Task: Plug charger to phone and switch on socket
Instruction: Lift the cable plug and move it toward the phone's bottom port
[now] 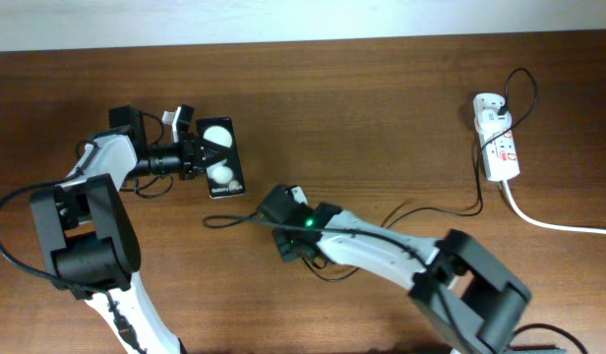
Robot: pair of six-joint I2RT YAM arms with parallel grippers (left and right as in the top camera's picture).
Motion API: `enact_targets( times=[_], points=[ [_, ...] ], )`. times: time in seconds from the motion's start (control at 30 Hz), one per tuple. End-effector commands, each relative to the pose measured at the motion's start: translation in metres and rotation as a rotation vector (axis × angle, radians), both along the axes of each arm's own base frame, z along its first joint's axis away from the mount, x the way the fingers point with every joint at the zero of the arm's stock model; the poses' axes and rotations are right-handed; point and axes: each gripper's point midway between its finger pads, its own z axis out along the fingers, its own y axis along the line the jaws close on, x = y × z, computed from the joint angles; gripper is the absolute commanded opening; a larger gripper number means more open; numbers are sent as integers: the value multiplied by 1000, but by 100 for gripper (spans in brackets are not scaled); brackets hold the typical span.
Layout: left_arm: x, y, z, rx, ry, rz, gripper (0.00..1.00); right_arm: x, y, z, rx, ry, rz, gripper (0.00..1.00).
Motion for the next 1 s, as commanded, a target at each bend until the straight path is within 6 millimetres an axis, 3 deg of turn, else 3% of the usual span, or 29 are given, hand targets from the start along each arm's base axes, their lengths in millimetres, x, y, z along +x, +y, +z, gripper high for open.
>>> enact_targets(
  times=[0.0,0.1,0.13,0.3,0.47,0.53,0.67,0.8,0.97],
  points=[
    [-1,-2,3,-34,-12,-8,0,-19,36,68,367,119,250,4],
    [-3,-5,8,-71,-38,-18,0,-35,41,104,566,183,409,4],
    [-6,-8,19,-137,-103,-36,0,-41,40,117,636,217,442,4],
    [-20,-14,33,-290,-186,-46,0,-59,33,127,639,235,506,4],
    [-19,-13,33,-288,-197,-48,0,-24,61,115,581,82,227,4],
    [-17,-13,32,-304,-127,-37,0,-13,66,106,532,-9,119,4],
    [-14,-12,33,-342,48,-8,0,-7,78,104,563,-113,90,4],
    [-14,-12,33,-342,48,-8,0,3,86,106,610,-129,39,4],
    [-14,-12,33,-342,49,-8,0,13,92,89,617,-117,-27,4]
  ],
)
